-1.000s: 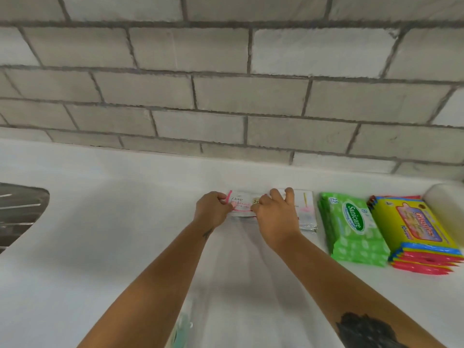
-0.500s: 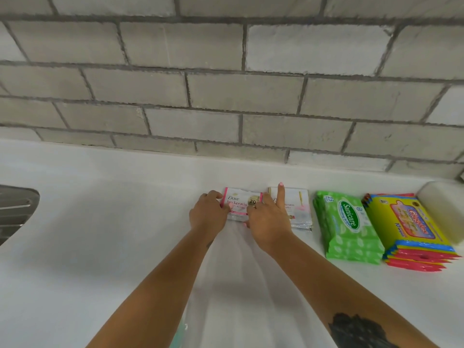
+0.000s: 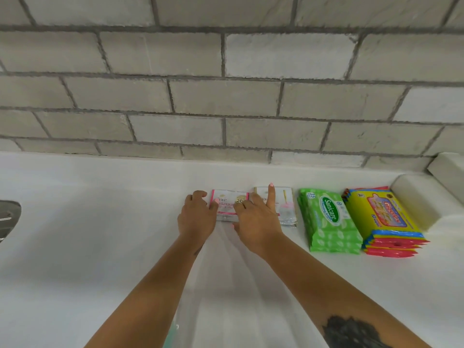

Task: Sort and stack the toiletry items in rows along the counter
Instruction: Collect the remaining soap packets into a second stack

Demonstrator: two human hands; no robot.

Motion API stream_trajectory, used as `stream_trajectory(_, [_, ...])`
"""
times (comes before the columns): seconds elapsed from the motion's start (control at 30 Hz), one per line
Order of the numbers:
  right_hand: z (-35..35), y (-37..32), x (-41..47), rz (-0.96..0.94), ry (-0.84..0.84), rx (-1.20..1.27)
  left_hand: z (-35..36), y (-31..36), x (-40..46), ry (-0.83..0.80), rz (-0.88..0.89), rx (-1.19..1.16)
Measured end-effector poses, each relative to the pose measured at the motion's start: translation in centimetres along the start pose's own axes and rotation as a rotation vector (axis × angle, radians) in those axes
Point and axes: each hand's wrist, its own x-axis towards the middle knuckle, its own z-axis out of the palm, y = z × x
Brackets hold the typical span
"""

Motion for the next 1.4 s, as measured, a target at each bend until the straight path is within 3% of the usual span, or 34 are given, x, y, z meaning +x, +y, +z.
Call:
stream_trajectory(0.3, [-3.3, 1.4, -6.5, 0.13, 0.246, 0.345, -2.0, 3.7, -5.8, 0.1, 0.232, -0.192])
stream_trajectory(0.77, [-7.5, 6.9, -23.2, 0.379, 0.354, 0.531, 0.4, 10.7, -20.4, -0.083, 0.318, -0.434])
stream_trajectory(1.13, [-6.4, 13.0, -34.0, 0.528, 0.327, 0.519, 6.2, 15.5, -30.1, -0.287, 0.456, -0.396])
stream_trajectory(1.4, [-5.4, 15.7, -38.1, 0.588, 0.307, 0.58, 10.2, 16.2, -34.2, -0.468, 0.544, -0.083])
